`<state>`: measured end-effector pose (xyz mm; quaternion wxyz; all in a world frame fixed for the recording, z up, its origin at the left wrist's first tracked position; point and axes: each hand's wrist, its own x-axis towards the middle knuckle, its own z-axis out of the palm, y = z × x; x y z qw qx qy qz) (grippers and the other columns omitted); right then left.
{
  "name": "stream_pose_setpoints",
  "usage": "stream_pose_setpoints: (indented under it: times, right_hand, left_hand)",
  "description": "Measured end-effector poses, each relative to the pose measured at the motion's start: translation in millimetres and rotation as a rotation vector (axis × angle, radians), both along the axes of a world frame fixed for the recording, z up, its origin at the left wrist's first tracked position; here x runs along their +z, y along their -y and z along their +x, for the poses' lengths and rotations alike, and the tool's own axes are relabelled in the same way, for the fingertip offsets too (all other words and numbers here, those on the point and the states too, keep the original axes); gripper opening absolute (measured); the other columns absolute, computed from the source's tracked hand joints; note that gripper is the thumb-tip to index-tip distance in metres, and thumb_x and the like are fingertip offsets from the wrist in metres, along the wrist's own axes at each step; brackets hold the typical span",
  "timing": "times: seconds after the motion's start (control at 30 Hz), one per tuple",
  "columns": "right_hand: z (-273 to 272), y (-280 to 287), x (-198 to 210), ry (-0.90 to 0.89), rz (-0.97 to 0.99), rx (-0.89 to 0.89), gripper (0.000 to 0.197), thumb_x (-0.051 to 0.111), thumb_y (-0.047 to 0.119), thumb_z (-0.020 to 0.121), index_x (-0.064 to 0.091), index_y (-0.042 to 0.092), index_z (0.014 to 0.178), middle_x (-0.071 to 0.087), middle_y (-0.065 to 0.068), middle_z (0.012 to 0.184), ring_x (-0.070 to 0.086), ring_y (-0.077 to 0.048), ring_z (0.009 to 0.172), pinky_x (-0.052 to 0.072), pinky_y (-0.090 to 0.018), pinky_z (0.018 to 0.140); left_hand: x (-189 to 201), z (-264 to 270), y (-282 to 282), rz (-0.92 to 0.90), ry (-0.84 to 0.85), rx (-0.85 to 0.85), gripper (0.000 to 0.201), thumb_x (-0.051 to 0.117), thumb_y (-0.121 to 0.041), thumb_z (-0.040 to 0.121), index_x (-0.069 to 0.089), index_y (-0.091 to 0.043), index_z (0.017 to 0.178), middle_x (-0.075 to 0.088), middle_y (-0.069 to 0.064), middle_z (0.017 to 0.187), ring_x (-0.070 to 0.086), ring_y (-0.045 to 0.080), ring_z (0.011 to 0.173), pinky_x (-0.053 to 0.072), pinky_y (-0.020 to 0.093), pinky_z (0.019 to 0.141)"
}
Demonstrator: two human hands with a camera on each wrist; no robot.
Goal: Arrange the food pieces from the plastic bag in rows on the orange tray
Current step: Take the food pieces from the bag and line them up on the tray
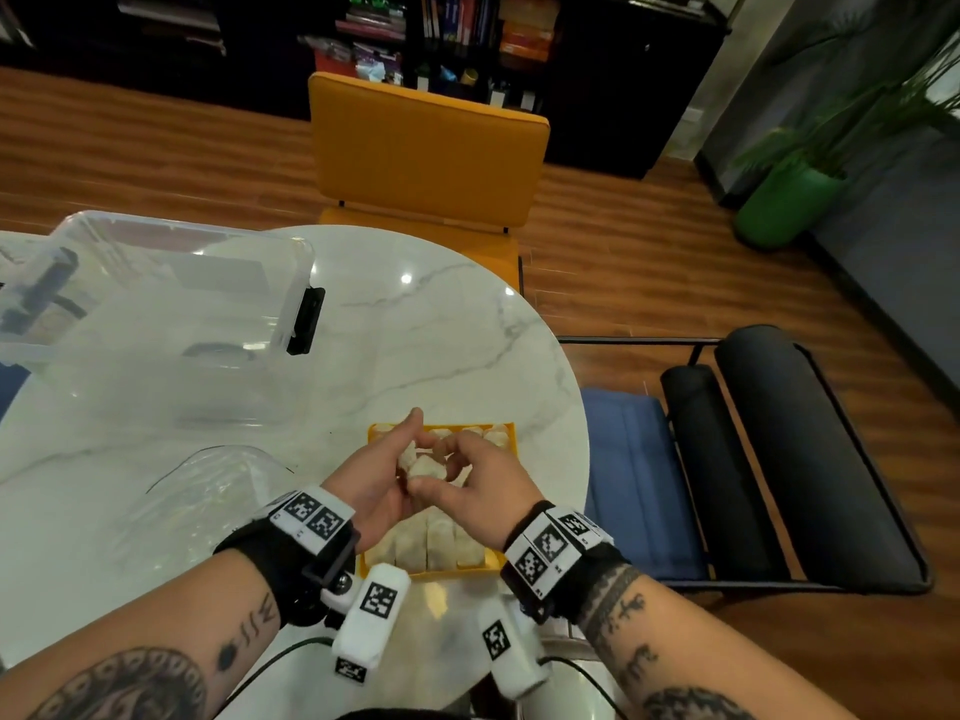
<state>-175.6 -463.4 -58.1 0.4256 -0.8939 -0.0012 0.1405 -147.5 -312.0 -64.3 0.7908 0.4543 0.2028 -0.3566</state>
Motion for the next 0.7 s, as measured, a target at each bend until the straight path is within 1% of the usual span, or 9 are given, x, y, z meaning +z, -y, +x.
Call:
stream_pose_setpoints:
  times: [0.1, 0.2, 0.27, 0.33, 0.4, 0.43, 0.5, 0.6, 0.7]
  right_hand:
    - [0.0, 1.3, -0.9, 0.019, 0.044, -0.113, 0.02, 0.074, 0.037, 0.083, 0.059, 0.027, 0.093, 0.057, 0.014, 0.081, 0.054, 0.007, 0.073, 0.037, -0.007, 0.065]
    - [-0.5, 6.3, -2.7, 0.029, 0.152, -0.218, 0.015, 0.075, 0.025, 0.083, 0.061, 0.027, 0.088, 0.059, 0.014, 0.078, 0.054, 0.009, 0.067, 0.039, -0.006, 0.063]
    - [-0.9, 10.6, -2.5, 0.002, 0.23, -0.256, 0.016, 0.075, 0.02, 0.084, 0.062, 0.029, 0.09, 0.062, 0.01, 0.082, 0.055, 0.0, 0.068, 0.047, -0.014, 0.067]
    - [-0.6, 15.7, -1.3, -0.025, 0.27, -0.248, 0.019, 0.072, 0.016, 0.085, 0.063, 0.031, 0.091, 0.065, 0.004, 0.089, 0.059, -0.01, 0.073, 0.054, -0.027, 0.074]
    - [0.0, 21.8, 2.2, -0.016, 0.279, -0.23, 0.022, 0.07, 0.012, 0.085, 0.064, 0.032, 0.092, 0.068, 0.001, 0.095, 0.062, -0.014, 0.075, 0.057, -0.036, 0.077]
    - [0.3, 24.6, 4.0, -0.002, 0.285, -0.222, 0.023, 0.069, 0.011, 0.085, 0.065, 0.032, 0.093, 0.069, 0.0, 0.097, 0.061, -0.014, 0.073, 0.057, -0.036, 0.076]
    - [1.6, 30.2, 7.9, 0.027, 0.31, -0.211, 0.028, 0.067, 0.006, 0.085, 0.066, 0.032, 0.093, 0.067, 0.003, 0.094, 0.057, -0.011, 0.067, 0.053, -0.03, 0.069]
    - [3.5, 34.4, 12.7, 0.05, 0.366, -0.177, 0.032, 0.066, 0.0, 0.085, 0.067, 0.032, 0.093, 0.06, 0.01, 0.084, 0.053, -0.011, 0.065, 0.047, -0.025, 0.066]
    - [5.8, 39.5, 15.0, 0.049, 0.433, -0.156, 0.032, 0.068, 0.0, 0.085, 0.068, 0.03, 0.094, 0.062, 0.003, 0.086, 0.056, -0.015, 0.073, 0.048, -0.024, 0.066]
  left_hand:
    - [1.4, -0.5, 3.7, -0.055, 0.017, 0.0, 0.048, 0.057, -0.041, 0.096, 0.06, 0.002, 0.117, 0.069, 0.017, 0.109, 0.07, 0.026, 0.093, 0.059, 0.039, 0.082]
    - [-1.6, -1.6, 2.3, -0.027, 0.081, -0.029, 0.047, 0.065, -0.021, 0.092, 0.053, 0.004, 0.13, 0.066, 0.022, 0.123, 0.066, 0.031, 0.111, 0.057, 0.042, 0.088]
    - [-3.9, -2.6, 1.5, 0.031, 0.125, -0.071, 0.039, 0.065, -0.012, 0.091, 0.055, 0.001, 0.126, 0.067, 0.021, 0.121, 0.067, 0.031, 0.107, 0.058, 0.04, 0.086]
    - [-5.0, -3.8, 2.0, 0.072, 0.148, -0.093, 0.025, 0.064, -0.005, 0.092, 0.057, -0.002, 0.116, 0.069, 0.018, 0.11, 0.068, 0.029, 0.095, 0.059, 0.04, 0.086]
    - [-4.8, -4.9, 3.8, 0.094, 0.166, -0.128, 0.024, 0.064, -0.002, 0.091, 0.057, -0.006, 0.113, 0.067, 0.014, 0.096, 0.066, 0.024, 0.082, 0.059, 0.035, 0.079]
    - [-4.3, -5.6, 4.9, 0.106, 0.182, -0.158, 0.024, 0.065, -0.002, 0.09, 0.058, -0.007, 0.113, 0.066, 0.012, 0.09, 0.063, 0.021, 0.075, 0.059, 0.031, 0.071]
    - [-3.2, -7.3, 7.5, 0.13, 0.216, -0.224, 0.025, 0.066, -0.003, 0.09, 0.061, -0.008, 0.113, 0.062, 0.008, 0.081, 0.058, 0.017, 0.067, 0.056, 0.025, 0.061]
    - [-1.8, -8.3, 11.4, 0.204, 0.28, -0.269, 0.023, 0.069, -0.006, 0.088, 0.063, -0.008, 0.11, 0.058, 0.006, 0.075, 0.055, 0.015, 0.062, 0.053, 0.024, 0.056]
    - [-0.6, -9.0, 12.1, 0.302, 0.374, -0.29, 0.02, 0.074, -0.011, 0.086, 0.065, -0.018, 0.103, 0.057, 0.006, 0.073, 0.055, 0.015, 0.06, 0.05, 0.024, 0.054]
